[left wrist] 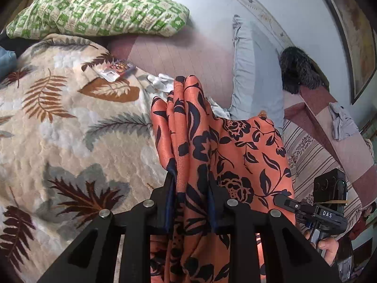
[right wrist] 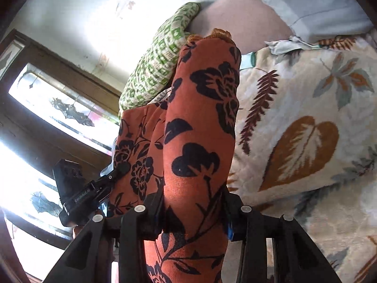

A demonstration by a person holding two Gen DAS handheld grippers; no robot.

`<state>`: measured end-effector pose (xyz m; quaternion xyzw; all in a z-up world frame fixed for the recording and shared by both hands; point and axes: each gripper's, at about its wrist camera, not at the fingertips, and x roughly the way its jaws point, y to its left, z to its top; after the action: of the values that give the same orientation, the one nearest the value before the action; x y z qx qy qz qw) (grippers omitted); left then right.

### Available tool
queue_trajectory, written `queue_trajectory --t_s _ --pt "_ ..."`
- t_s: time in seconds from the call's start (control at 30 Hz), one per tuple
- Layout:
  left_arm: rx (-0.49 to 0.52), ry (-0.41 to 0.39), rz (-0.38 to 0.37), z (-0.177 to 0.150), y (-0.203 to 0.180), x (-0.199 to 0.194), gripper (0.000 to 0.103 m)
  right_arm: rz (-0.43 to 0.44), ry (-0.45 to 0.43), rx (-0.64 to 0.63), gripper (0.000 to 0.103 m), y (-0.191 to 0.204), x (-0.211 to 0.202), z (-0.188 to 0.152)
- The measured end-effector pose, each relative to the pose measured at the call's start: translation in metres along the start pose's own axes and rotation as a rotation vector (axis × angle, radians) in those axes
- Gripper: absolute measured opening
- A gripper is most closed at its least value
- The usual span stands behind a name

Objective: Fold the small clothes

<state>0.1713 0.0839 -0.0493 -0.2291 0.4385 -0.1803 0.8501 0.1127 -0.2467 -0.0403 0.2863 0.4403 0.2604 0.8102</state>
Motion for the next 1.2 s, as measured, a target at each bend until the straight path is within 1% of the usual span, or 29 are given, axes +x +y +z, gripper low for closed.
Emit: queue_trajectory --t_s 0.03,0.07,0.1,0.13,0.17,0.2,0.23,0.27,0.3,0.33,0.37,0.4,0.47,0.5,0.53,0.57,0.6,0.63,0.67,0.7,0.73,0.77,0.8,0.83,0.9,0.97,1.07,1.13,1.2 --pt "-0.009 0.032 0.003 -0.006 0.003 0.017 0.028 -0.01 -0.001 0.014 0.041 -0.013 0.001 0.0" --pt "-0.025 0.081 0.023 -0.013 0.008 0.037 0.03 -0.019 0.004 0.044 0.042 -0.028 0.005 -0.002" --pt "-0.044 0.126 0.067 -0.02 0.014 0.055 0.031 -0.032 0.013 0.088 0.044 -0.046 0.011 -0.007" --pt "-0.055 0.163 0.104 -0.027 0.021 0.068 0.032 -0.055 0.027 0.131 0.049 -0.065 0.019 -0.013" --pt "-0.059 0.194 0.131 -0.032 0.026 0.075 0.039 -0.1 0.046 0.18 0.05 -0.085 0.028 -0.02" --pt "-0.069 0.199 0.139 -0.035 0.03 0.073 0.052 -0.172 0.07 0.237 0.057 -0.104 0.035 -0.028" --pt "-0.071 0.175 0.146 -0.036 0.031 0.063 0.054 -0.212 0.082 0.279 0.065 -0.118 0.038 -0.034" --pt "-0.05 0.142 0.15 -0.036 0.029 0.049 0.055 -0.164 0.047 0.301 0.066 -0.123 0.032 -0.039" --pt "-0.019 0.11 0.162 -0.036 0.025 0.035 0.057 -0.16 0.019 0.299 0.066 -0.122 0.025 -0.042" --pt "0.013 0.079 0.173 -0.037 0.02 0.021 0.059 -0.183 -0.007 0.273 0.067 -0.116 0.016 -0.041" --pt "0.043 0.057 0.176 -0.038 0.015 0.009 0.06 -0.195 -0.037 0.237 0.067 -0.105 0.007 -0.038" --pt "0.068 0.044 0.168 -0.041 0.009 -0.003 0.061 -0.188 -0.067 0.207 0.067 -0.094 -0.003 -0.035" --pt "0.1 0.026 0.152 -0.05 0.0 -0.014 0.063 -0.118 -0.105 0.164 0.067 -0.07 -0.021 -0.027" --pt "0.111 0.034 0.164 -0.056 -0.001 -0.014 0.067 -0.066 -0.109 0.147 0.069 -0.056 -0.028 -0.026" --pt "0.119 0.059 0.188 -0.063 0.0 -0.007 0.068 -0.003 -0.107 0.133 0.075 -0.044 -0.03 -0.027" --pt "0.116 0.096 0.228 -0.071 0.005 0.004 0.068 0.053 -0.098 0.126 0.078 -0.036 -0.026 -0.03" --pt "0.108 0.153 0.276 -0.081 0.012 0.018 0.068 0.087 -0.082 0.132 0.082 -0.03 -0.017 -0.035" --pt "0.102 0.222 0.316 -0.089 0.019 0.033 0.068 0.089 -0.053 0.153 0.083 -0.032 -0.004 -0.042" --pt "0.108 0.238 0.328 -0.094 0.023 0.038 0.07 0.061 -0.011 0.19 0.083 -0.042 0.01 -0.051" --pt "0.133 0.197 0.337 -0.095 0.02 0.034 0.07 0.011 0.049 0.249 0.082 -0.055 0.029 -0.061" --pt "0.151 0.18 0.345 -0.093 0.014 0.029 0.07 0.01 0.082 0.305 0.081 -0.066 0.042 -0.071" --pt "0.156 0.164 0.336 -0.091 0.009 0.022 0.069 0.023 0.072 0.325 0.081 -0.066 0.046 -0.073" --pt "0.16 0.138 0.31 -0.089 0.005 0.013 0.069 0.0 0.063 0.313 0.081 -0.058 0.043 -0.07" --pt "0.17 0.113 0.294 -0.088 0.0 0.005 0.069 -0.01 0.06 0.283 0.082 -0.046 0.039 -0.066" --pt "0.194 0.075 0.282 -0.088 -0.008 -0.01 0.07 0.017 0.038 0.206 0.082 -0.027 0.033 -0.053" --pt "0.191 0.061 0.261 -0.093 -0.011 -0.019 0.07 0.002 0.011 0.18 0.082 -0.019 0.026 -0.04" --pt "0.176 0.063 0.243 -0.104 -0.011 -0.028 0.07 0.037 -0.031 0.209 0.082 -0.026 0.026 -0.015" --pt "0.169 0.061 0.253 -0.11 -0.011 -0.032 0.07 0.048 -0.041 0.222 0.082 -0.035 0.031 0.003" --pt "0.164 0.053 0.262 -0.113 -0.011 -0.036 0.07 0.016 -0.057 0.206 0.082 -0.048 0.039 0.022"
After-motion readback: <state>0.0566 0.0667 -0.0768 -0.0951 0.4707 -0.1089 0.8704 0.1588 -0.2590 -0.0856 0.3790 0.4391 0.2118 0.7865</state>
